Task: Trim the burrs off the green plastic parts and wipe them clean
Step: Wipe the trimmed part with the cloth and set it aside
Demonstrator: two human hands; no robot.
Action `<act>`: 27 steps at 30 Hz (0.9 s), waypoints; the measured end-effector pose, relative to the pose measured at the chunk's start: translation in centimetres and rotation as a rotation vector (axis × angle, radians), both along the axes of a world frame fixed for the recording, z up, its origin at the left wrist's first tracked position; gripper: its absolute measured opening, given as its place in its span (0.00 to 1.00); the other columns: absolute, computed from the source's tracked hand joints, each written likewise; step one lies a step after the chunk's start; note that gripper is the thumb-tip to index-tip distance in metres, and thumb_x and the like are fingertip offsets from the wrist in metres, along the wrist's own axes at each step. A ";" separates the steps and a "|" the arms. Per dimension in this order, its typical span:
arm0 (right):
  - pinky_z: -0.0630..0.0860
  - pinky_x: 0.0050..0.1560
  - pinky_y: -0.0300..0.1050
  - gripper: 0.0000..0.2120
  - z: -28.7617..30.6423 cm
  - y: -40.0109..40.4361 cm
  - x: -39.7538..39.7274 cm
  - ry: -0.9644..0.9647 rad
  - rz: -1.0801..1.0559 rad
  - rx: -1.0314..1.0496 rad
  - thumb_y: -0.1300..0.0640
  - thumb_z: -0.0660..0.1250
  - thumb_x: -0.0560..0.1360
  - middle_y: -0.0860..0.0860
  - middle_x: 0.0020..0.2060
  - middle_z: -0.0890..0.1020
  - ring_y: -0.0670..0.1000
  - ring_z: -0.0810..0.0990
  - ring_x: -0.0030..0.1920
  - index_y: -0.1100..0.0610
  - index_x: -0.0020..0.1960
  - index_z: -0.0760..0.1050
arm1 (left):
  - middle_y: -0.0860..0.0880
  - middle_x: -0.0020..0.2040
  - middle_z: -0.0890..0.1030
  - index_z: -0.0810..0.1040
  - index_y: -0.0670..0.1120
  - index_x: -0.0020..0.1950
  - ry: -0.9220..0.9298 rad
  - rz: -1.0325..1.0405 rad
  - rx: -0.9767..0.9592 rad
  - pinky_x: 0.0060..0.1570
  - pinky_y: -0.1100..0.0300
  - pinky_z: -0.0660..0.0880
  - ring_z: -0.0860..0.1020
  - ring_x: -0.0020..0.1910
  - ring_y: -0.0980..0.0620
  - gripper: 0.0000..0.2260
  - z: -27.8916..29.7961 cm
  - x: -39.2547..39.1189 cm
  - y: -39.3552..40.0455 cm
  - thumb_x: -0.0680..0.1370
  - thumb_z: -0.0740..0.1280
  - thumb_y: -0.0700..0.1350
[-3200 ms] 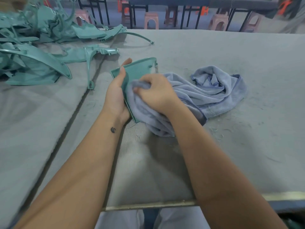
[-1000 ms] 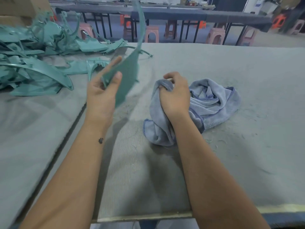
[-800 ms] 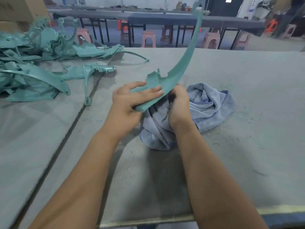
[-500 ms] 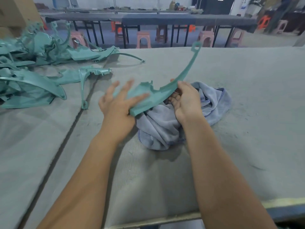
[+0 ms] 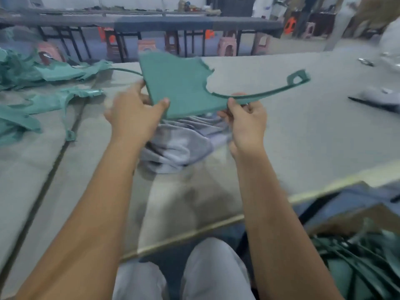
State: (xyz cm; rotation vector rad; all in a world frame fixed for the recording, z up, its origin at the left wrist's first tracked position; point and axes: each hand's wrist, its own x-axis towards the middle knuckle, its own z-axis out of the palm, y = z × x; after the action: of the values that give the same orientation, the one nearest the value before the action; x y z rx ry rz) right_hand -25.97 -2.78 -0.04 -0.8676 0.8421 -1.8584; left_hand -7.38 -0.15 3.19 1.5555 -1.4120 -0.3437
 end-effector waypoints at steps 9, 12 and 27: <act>0.79 0.37 0.39 0.07 -6.1 12.9 -20.0 -0.206 -0.596 0.117 0.69 0.61 0.79 0.56 0.39 0.76 0.48 0.78 0.36 0.59 0.47 0.71 | 0.52 0.42 0.79 0.67 0.48 0.72 0.083 -0.634 -0.032 0.35 0.60 0.76 0.79 0.29 0.54 0.25 -3.0 -23.9 4.1 0.76 0.69 0.40; 0.76 0.29 0.36 0.10 -10.7 19.4 -25.9 -0.174 -0.813 0.291 0.68 0.63 0.79 0.54 0.32 0.76 0.42 0.78 0.26 0.57 0.41 0.69 | 0.51 0.43 0.81 0.65 0.48 0.73 0.144 -0.930 0.151 0.28 0.64 0.75 0.79 0.26 0.56 0.27 -7.0 -30.7 7.4 0.76 0.68 0.37; 0.76 0.29 0.42 0.09 -22.6 30.8 -32.2 -0.480 -1.348 0.951 0.59 0.70 0.76 0.56 0.36 0.80 0.51 0.79 0.30 0.61 0.43 0.72 | 0.57 0.52 0.80 0.64 0.67 0.71 -0.187 -1.236 0.717 0.42 0.65 0.72 0.80 0.51 0.53 0.22 -18.5 -35.6 12.9 0.80 0.63 0.50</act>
State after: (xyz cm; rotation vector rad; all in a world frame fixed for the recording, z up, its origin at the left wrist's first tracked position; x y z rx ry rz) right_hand -58.16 28.04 -22.68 0.9619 1.9633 -2.0734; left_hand -42.98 12.77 -15.30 0.9994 -2.4506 -1.5964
